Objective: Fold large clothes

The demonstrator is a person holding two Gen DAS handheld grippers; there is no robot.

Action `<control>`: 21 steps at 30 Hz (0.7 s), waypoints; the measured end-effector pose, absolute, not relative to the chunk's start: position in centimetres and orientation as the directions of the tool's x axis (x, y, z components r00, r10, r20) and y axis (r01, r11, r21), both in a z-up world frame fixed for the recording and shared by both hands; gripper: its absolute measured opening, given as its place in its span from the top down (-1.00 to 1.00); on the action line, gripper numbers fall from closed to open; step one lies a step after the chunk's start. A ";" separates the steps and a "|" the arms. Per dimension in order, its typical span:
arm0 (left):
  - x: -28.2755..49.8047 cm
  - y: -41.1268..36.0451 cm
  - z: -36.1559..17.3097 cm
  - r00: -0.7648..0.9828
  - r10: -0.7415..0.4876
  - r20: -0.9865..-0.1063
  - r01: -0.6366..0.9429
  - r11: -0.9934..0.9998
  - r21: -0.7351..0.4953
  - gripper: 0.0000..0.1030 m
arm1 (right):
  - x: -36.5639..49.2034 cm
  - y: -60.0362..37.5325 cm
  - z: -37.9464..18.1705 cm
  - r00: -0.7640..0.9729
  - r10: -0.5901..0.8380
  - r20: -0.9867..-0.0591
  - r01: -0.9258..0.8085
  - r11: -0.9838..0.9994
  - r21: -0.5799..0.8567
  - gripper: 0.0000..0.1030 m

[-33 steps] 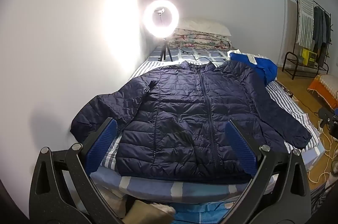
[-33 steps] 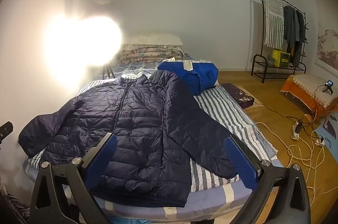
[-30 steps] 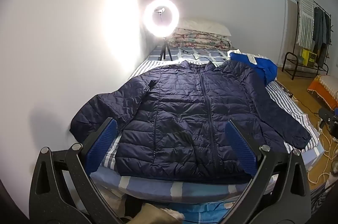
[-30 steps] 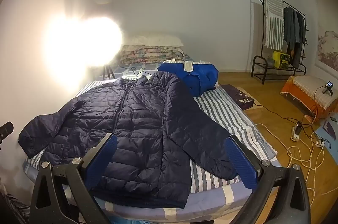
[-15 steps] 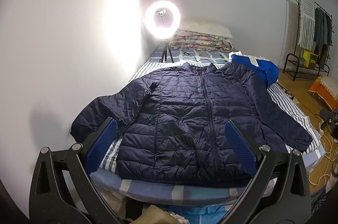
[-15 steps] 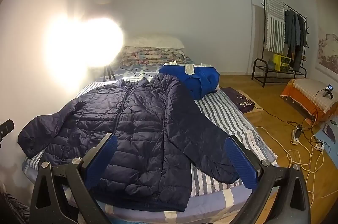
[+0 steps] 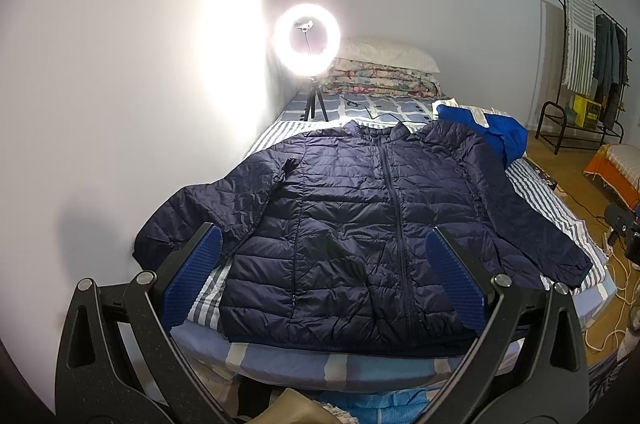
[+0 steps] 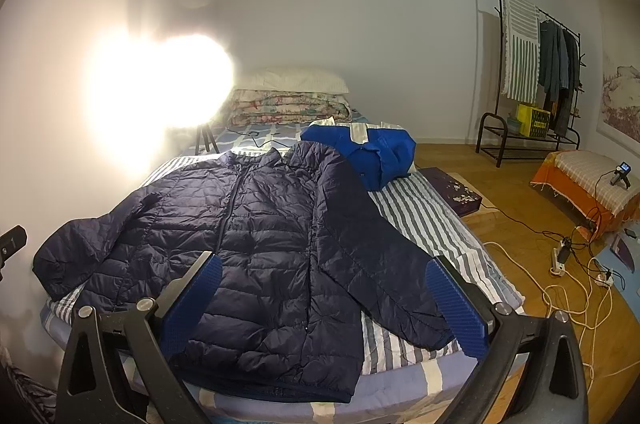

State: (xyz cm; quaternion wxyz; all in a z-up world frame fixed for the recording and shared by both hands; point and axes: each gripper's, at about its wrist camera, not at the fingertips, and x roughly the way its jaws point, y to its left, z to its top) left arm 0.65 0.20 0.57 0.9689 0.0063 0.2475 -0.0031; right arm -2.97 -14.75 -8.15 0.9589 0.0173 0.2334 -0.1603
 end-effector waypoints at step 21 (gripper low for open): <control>0.8 0.2 0.6 0.879 0.000 -0.476 0.008 1.000 0.014 -1.00 | -2.9 -14.7 -8.2 0.840 -0.300 -0.453 0.315 0.948 -0.044 -1.00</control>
